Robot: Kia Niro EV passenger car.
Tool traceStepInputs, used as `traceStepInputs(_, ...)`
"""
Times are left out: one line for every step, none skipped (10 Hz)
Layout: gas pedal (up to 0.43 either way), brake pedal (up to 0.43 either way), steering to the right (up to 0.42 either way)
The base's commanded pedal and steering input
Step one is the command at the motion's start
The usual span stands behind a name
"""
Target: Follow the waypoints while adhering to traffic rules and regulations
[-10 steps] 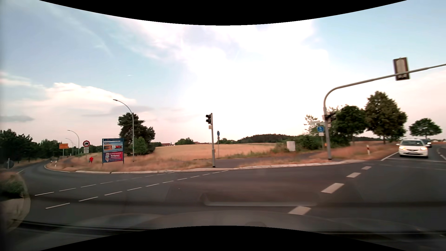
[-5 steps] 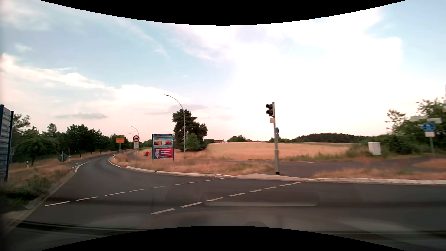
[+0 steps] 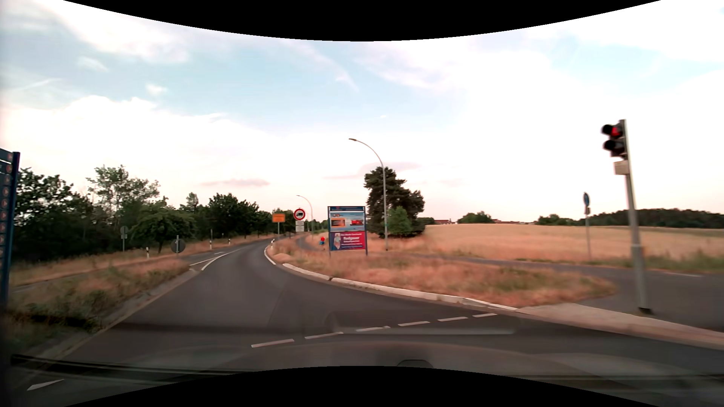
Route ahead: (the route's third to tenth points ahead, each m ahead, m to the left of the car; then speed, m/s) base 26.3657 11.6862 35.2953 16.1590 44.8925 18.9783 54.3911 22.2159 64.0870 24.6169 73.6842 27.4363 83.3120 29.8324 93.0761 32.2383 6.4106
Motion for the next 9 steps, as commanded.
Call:
traceStepInputs(0.11, 0.0, -0.356)
traceStepInputs(0.11, 0.0, -0.346)
traceStepInputs(0.118, 0.0, -0.329)
traceStepInputs(0.15, 0.0, -0.307)
traceStepInputs(0.15, 0.0, -0.284)
traceStepInputs(0.157, 0.0, -0.256)
traceStepInputs(0.157, 0.0, -0.224)
traceStepInputs(0.157, 0.0, -0.188)
traceStepInputs(0.169, 0.0, -0.157)
